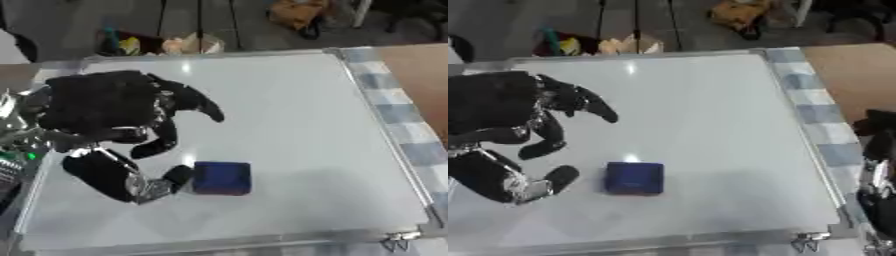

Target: Wipe the whiteboard clean with a brush.

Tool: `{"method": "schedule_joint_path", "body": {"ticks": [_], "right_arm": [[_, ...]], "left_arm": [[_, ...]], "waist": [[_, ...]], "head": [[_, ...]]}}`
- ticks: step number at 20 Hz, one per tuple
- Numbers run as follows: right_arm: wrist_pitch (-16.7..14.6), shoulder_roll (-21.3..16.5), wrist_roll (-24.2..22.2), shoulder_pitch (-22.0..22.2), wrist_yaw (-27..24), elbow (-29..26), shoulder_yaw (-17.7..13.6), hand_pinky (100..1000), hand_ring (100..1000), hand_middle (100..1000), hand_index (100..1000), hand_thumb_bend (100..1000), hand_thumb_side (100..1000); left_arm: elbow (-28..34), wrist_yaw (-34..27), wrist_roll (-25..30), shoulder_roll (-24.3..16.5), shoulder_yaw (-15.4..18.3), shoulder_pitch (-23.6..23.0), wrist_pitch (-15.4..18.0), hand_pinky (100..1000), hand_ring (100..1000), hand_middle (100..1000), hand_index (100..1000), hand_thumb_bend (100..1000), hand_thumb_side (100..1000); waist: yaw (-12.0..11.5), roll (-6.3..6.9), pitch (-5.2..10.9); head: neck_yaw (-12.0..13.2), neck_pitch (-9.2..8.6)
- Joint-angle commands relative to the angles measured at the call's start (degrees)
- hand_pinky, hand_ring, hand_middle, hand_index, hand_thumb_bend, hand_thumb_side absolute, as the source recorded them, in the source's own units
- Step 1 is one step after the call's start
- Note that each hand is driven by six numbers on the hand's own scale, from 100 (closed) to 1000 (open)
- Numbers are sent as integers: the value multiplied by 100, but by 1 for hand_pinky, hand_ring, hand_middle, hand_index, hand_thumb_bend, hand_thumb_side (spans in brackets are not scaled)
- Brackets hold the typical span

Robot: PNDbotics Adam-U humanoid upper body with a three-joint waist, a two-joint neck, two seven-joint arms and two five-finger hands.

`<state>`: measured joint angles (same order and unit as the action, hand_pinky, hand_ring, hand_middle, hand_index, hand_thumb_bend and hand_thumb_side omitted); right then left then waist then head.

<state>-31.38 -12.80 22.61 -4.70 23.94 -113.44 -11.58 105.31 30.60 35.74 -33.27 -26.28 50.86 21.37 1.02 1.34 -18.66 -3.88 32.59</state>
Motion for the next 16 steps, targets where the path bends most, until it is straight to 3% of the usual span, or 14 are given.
{"method": "schedule_joint_path", "body": {"ticks": [1, 8, 16], "right_arm": [[0, -33, -41, -48, -65, -116, 2, 468, 539, 474, 678, 100, 747], [15, -23, -58, -44, -97, -116, -9, 468, 539, 473, 678, 100, 745], [45, -26, -90, -41, -148, -116, -9, 468, 539, 473, 679, 100, 739]], "left_arm": [[-176, 80, 262, 84, -37, 150, -73, 701, 937, 845, 429, 100, 928], [-609, 17, 686, 351, -157, 217, -309, 727, 973, 870, 468, 108, 984], [-1061, 152, 635, 611, -247, 215, -456, 728, 989, 882, 477, 176, 1000]], "waist": [[8, -9, 94], [19, -7, 114], [-13, -7, 150]], "head": [[29, -11], [25, 15], [15, 86]]}}
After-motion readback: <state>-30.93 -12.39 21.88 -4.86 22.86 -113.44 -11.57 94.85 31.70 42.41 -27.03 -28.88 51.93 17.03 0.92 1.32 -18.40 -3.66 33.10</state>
